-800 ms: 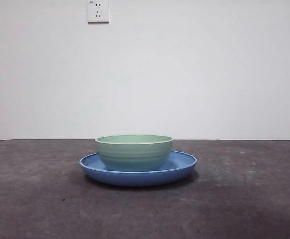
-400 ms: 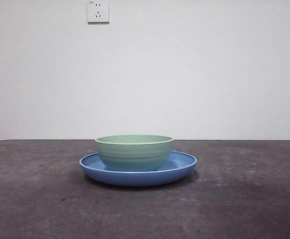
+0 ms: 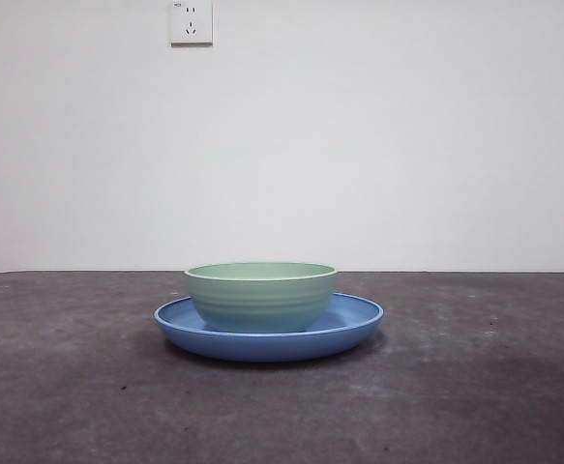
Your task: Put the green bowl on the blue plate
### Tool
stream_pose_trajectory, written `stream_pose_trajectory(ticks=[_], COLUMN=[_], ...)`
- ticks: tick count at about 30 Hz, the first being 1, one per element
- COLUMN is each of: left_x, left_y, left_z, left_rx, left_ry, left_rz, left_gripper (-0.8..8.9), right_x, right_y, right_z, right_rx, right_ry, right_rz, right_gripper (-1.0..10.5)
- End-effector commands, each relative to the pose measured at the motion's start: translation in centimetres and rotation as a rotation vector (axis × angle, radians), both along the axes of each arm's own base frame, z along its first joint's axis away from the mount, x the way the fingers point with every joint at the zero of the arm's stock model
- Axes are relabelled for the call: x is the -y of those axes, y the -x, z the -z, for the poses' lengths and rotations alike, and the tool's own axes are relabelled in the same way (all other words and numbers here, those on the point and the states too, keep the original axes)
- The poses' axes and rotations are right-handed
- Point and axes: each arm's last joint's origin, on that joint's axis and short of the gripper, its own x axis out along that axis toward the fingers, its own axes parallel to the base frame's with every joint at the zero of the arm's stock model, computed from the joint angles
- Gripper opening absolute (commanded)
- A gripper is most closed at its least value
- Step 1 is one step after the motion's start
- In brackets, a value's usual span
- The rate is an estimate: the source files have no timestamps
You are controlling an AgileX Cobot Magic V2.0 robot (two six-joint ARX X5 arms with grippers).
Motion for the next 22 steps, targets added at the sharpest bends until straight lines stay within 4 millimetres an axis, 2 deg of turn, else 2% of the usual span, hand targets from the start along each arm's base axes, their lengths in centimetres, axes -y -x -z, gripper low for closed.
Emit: stream_pose_trajectory(ticks=[1,22], left_x=[-0.03,-0.03], left_y=[-0.08,-0.08], left_z=[0.75,0.75], left_rx=[-0.026,-0.026], left_ry=[0.003,0.003], left_rz=[-0.004,-0.004], left_gripper=[0.10,0.10], right_x=[0.01,0.01], right_y=[0.02,0.03], right_z=[0.42,0.34], right_rx=[-0.034,-0.033], right_ry=[-0.022,-0.042], right_rz=[0.007,0.010], right_gripper=[0.1,0.1])
